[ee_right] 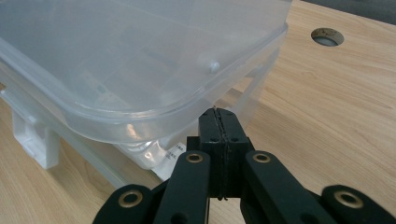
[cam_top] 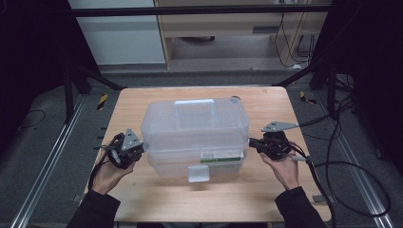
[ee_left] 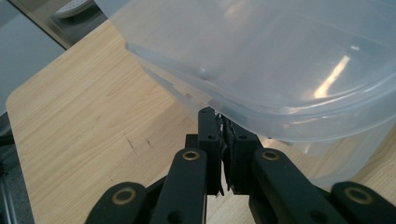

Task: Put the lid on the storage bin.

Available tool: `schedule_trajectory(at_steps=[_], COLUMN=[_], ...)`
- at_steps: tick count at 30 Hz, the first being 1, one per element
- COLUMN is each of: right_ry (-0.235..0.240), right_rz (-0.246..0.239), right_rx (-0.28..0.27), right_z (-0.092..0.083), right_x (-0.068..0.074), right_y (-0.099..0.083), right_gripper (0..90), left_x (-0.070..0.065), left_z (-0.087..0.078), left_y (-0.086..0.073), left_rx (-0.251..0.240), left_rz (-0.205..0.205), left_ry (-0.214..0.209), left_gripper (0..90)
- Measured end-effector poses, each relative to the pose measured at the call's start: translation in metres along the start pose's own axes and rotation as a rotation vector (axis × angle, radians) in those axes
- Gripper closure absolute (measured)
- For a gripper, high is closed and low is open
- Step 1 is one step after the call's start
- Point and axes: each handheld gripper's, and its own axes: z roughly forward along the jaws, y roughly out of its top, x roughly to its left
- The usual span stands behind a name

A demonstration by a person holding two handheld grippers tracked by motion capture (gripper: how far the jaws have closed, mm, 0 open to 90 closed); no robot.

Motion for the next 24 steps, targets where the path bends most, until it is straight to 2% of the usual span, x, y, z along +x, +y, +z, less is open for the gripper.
schedule_trajectory(at_steps=[4,6,8,10,11,14,19,21,22,24], right_ry=[-0.01,-0.026,-0.022,-0.01,-0.027,-0.053,-0.115,-0.151,-0.173,-0.192], right_rz=[-0.008,-0.016,-0.004,0.007,-0.006,-0.012,0.018,0.034,0.044,0.055], right_rx=[0.015,0.026,0.013,0.006,0.01,0.02,0.033,0.033,0.029,0.022], right_z=[0.002,0.003,0.003,0.002,0.003,0.005,0.008,0.008,0.007,0.007], right_x=[0.001,0.002,0.001,0.001,0.001,0.0,-0.013,-0.019,-0.022,-0.027], right_y=[-0.004,-0.006,-0.008,-0.007,-0.007,-0.01,-0.023,-0.029,-0.032,-0.035], right_gripper=[90.0,90.0,90.0,90.0,90.0,90.0,90.0,90.0,87.7,85.0], left_x=[-0.002,-0.002,-0.001,0.0,0.001,0.004,0.015,0.022,0.022,0.032], left_z=[0.003,0.004,0.006,0.007,0.008,0.01,0.016,0.017,0.017,0.02], left_y=[-0.004,-0.007,-0.009,-0.012,-0.013,-0.016,-0.026,-0.033,-0.033,-0.043], left_rx=[0.011,0.02,0.045,0.033,0.035,0.062,0.08,0.086,0.086,0.087], left_rz=[-0.004,-0.004,0.0,-0.016,-0.02,-0.037,-0.103,-0.148,-0.148,-0.196], left_ry=[0.0,0.009,0.028,0.011,0.008,0.043,0.094,0.114,0.114,0.154], left_gripper=[85.7,85.8,86.2,85.6,85.4,84.6,82.3,80.3,78.0,74.7])
